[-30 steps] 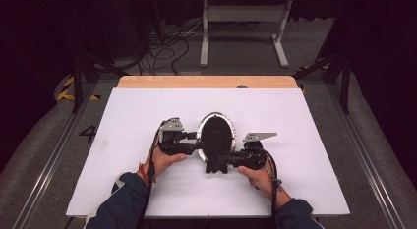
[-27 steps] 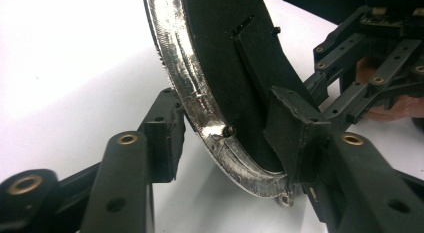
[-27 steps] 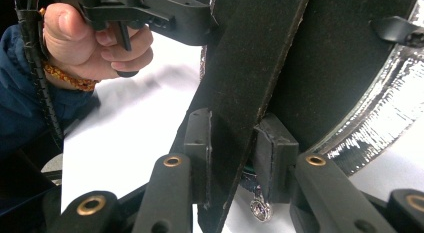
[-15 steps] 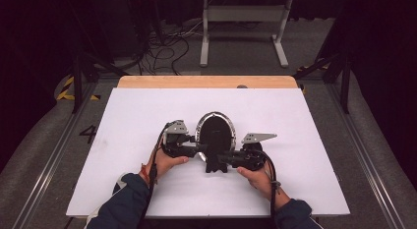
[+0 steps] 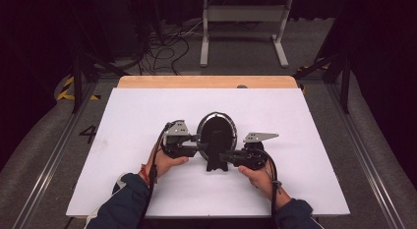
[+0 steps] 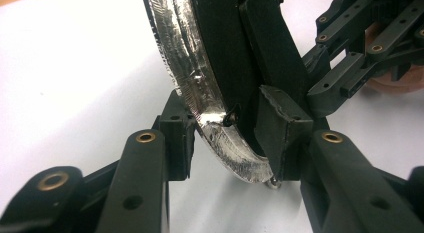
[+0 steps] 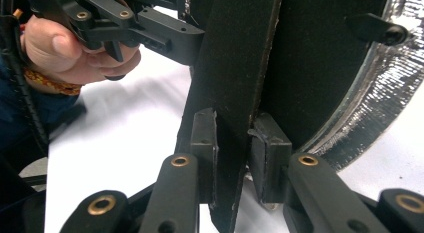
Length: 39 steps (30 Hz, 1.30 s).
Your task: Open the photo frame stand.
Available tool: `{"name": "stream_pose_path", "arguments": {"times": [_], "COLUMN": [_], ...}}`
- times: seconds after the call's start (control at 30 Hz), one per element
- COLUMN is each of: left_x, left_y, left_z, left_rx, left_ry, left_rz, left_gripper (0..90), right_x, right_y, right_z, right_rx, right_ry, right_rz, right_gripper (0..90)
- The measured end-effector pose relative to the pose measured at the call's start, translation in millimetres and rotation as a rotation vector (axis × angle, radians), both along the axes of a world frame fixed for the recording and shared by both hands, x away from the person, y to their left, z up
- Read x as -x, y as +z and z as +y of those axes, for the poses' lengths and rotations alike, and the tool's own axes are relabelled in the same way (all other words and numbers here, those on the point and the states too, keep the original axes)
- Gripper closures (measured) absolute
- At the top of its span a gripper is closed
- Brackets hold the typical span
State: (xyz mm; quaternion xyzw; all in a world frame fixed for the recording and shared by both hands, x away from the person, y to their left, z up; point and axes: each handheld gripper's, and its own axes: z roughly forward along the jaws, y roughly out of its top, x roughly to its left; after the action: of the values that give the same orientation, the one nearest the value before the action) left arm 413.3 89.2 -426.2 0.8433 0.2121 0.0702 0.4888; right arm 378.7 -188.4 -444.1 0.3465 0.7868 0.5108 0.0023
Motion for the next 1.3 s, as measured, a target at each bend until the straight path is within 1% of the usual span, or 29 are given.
{"name": "stream_pose_path", "arguments": {"times": [0.13,0.23,0.43,0.63,0.7,0.77,0.9,0.97,1.1,1.13,1.17,1.27,1.3], "left_x": [1.6,3.6,8.7,11.8,12.4,13.1,14.9,15.2,14.2,12.8,11.9,10.5,10.5], "left_y": [0.8,2.1,5.4,6.1,5.9,5.8,4.7,4.0,2.6,0.2,-2.6,-10.8,-10.8], "left_z": [0.4,-0.1,-2.6,-4.3,-4.6,-5.5,-7.3,-7.8,-6.1,-5.6,-6.2,-9.7,-9.7], "left_rx": [-0.006,-0.015,-0.038,-0.057,-0.05,-0.058,-0.066,-0.061,-0.045,-0.05,-0.063,-0.099,-0.099], "left_ry": [0.0,0.001,0.032,0.062,0.078,0.091,0.108,0.111,0.108,0.097,0.09,0.082,0.082], "left_rz": [-0.014,-0.036,-0.097,-0.168,-0.181,-0.207,-0.234,-0.235,-0.215,-0.196,-0.175,-0.148,-0.148], "left_gripper": [60.9,61.2,62.1,62.6,63.9,64.6,64.6,64.3,64.4,64.4,64.5,63.6,63.0], "right_x": [0.5,0.9,3.2,4.4,4.9,5.0,4.2,4.3,4.7,5.1,5.2,5.8,5.8], "right_y": [1.2,2.8,7.1,10.2,11.3,12.1,13.2,13.0,13.1,13.3,13.3,13.1,13.1], "right_z": [-0.6,-1.2,-1.3,-0.6,-0.4,-0.2,-1.2,-1.4,-1.0,-0.9,-0.9,-0.7,-0.7], "right_rx": [-0.015,-0.014,-0.019,-0.014,-0.015,-0.016,-0.012,-0.011,-0.01,-0.008,-0.006,-0.007,-0.007], "right_ry": [0.015,0.029,0.043,0.047,0.047,0.05,0.049,0.046,0.048,0.049,0.05,0.056,0.056], "right_rz": [0.004,0.004,0.003,-0.006,-0.008,-0.012,-0.013,-0.014,-0.016,-0.016,-0.017,-0.016,-0.016], "right_gripper": [75.1,75.2,75.5,75.5,75.5,75.5,75.2,75.1,75.2,75.3,75.3,75.8,75.8]}}
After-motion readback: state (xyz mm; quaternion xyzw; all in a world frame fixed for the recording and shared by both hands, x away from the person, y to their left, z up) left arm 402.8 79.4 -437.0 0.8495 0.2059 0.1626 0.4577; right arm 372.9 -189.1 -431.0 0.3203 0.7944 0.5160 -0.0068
